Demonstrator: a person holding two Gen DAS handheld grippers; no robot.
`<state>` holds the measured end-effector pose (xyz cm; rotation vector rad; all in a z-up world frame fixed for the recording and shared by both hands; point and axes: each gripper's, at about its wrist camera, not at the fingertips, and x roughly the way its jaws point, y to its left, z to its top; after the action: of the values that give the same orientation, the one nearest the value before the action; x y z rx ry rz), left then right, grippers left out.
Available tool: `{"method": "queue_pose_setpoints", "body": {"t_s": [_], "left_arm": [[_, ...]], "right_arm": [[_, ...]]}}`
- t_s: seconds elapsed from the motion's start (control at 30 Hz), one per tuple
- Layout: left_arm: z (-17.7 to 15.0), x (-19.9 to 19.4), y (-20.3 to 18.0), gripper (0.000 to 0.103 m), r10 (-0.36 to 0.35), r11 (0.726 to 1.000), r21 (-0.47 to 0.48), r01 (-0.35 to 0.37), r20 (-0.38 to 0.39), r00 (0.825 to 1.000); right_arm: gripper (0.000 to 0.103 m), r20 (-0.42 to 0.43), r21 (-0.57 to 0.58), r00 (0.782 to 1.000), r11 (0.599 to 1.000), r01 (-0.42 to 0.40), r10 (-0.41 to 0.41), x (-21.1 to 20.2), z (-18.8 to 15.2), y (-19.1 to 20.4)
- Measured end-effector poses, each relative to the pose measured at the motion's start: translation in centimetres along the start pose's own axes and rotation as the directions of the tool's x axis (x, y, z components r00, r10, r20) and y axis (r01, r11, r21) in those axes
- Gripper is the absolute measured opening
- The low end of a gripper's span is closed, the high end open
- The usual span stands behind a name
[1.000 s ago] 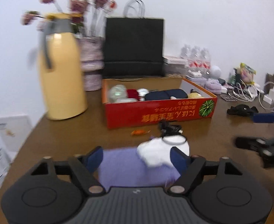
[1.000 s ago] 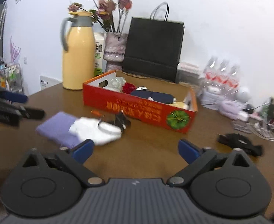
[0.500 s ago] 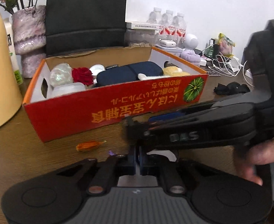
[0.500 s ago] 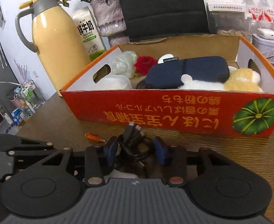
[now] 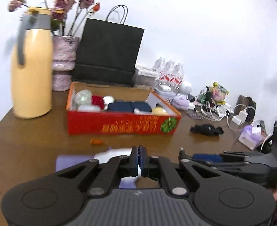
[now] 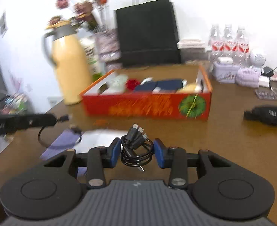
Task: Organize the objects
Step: 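Carry both cables over the box and open both tools to drop them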
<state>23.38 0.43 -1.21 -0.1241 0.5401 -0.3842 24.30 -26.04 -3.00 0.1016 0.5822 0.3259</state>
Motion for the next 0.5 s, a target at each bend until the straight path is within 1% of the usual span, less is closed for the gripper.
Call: {"method": "queue_pose_setpoints", "body": {"t_s": [0.07,0.2,0.3,0.37,0.5], "left_arm": [[-1.5,-1.9,-0.6,0.001,0.016,1.0,-0.002,-0.016,-0.024,1.0],[-3.5,-5.3,-1.4,0.001,0.011,1.0,-0.023,-0.012,-0.035,0.999],[-4.1,-7.7,-2.0,0.0,0.015,0.999,-0.031,-0.015,-0.01,1.0],[-4.2,-9.3,-2.5,0.0,0.012,1.0,-0.014,-0.012,0.02,1.0],[-4.2,-10.7,-3.3,0.0,0.009,1.0,0.02,-0.01,0.06,0.998]], "right_arm": [[0.038,-0.021,0.009,0.999,0.999,-0.035,0.035,-2.2,-1.7,0.9],[0.038,-0.022,0.02,0.999,0.999,-0.035,0.035,-6.3,-4.1,2.4],[0.038,0.007,0.012,1.0,1.0,-0.012,0.012,-9.1,-5.3,3.2],[0.039,0.034,0.019,0.999,1.0,0.007,-0.008,-10.9,-5.9,3.6],[0.039,0.062,0.036,0.998,0.999,0.007,-0.009,-12.6,-6.8,3.9]]}}
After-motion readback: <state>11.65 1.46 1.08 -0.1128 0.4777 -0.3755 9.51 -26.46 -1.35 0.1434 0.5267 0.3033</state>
